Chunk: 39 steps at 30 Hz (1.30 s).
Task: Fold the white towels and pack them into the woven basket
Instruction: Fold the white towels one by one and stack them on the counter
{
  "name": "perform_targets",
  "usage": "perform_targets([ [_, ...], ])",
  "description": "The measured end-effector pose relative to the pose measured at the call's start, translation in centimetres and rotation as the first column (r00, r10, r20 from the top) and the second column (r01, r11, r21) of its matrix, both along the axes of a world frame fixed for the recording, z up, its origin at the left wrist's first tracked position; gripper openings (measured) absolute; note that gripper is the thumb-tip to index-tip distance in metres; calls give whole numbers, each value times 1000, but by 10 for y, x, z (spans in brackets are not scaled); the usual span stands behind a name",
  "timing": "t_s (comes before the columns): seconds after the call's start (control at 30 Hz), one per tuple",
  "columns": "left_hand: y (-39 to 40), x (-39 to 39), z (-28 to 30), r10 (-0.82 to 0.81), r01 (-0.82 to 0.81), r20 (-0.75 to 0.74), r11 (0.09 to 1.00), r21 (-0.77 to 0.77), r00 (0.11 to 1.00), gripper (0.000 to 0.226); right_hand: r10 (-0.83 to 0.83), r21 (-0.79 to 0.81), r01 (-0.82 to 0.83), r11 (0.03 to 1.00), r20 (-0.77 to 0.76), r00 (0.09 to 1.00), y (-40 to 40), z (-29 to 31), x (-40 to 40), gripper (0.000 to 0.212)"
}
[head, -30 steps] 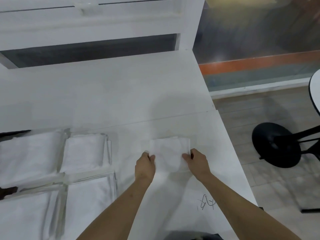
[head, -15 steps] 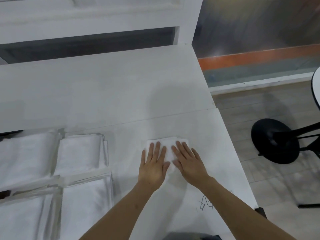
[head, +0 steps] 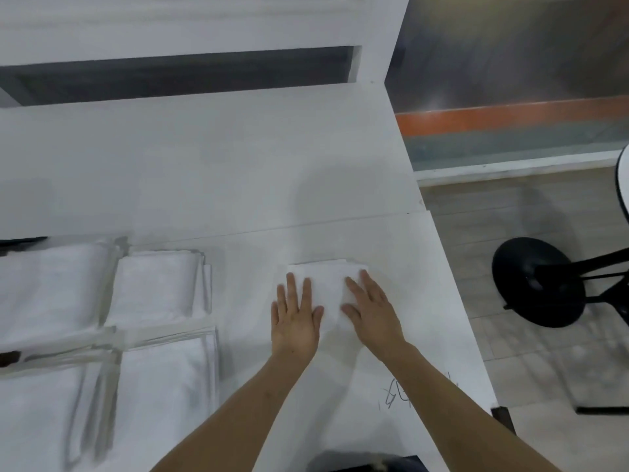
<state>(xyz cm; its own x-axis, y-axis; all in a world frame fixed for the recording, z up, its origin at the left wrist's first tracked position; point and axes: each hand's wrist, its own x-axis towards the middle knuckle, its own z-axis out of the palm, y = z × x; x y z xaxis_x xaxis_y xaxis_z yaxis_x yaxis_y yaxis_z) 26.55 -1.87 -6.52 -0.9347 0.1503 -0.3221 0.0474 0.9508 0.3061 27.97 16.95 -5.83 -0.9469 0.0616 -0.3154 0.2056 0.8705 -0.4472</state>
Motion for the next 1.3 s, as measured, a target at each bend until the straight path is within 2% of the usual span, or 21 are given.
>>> perform_targets([
  [0.13, 12, 19, 17, 192, -200, 104, 976, 80, 976, 62, -163, -109, 169, 980, 63, 985, -9, 3, 16, 57],
  [0.33, -6, 48, 19, 264, -289, 190, 951, 115, 946, 59, -240, -248, 278, 928, 175, 955, -23, 12, 39, 56],
  [0.5, -42, 90, 37, 335, -353, 119, 915, 198, 935, 56, -230, -313, 249, 917, 95, 968, -57, 30, 77, 53],
  [0.63, -81, 128, 66, 393, -389, 82, 820, 420, 916, 54, -205, -396, 206, 895, 44, 978, -94, 58, 111, 51],
  [0.83, -150, 175, 101, 464, -427, 58, 749, 506, 884, 55, -115, -491, 91, 867, -19, 993, -157, 87, 142, 51],
  [1.13, -236, 196, 118, 563, -514, 72, 685, 517, 823, 51, 54, -502, -49, 863, -4, 999, -236, 104, 147, 51],
  [1.3, -271, 173, 120, 554, -498, 23, 728, 471, 832, 51, 78, -488, -75, 870, -13, 997, -271, 99, 122, 51],
])
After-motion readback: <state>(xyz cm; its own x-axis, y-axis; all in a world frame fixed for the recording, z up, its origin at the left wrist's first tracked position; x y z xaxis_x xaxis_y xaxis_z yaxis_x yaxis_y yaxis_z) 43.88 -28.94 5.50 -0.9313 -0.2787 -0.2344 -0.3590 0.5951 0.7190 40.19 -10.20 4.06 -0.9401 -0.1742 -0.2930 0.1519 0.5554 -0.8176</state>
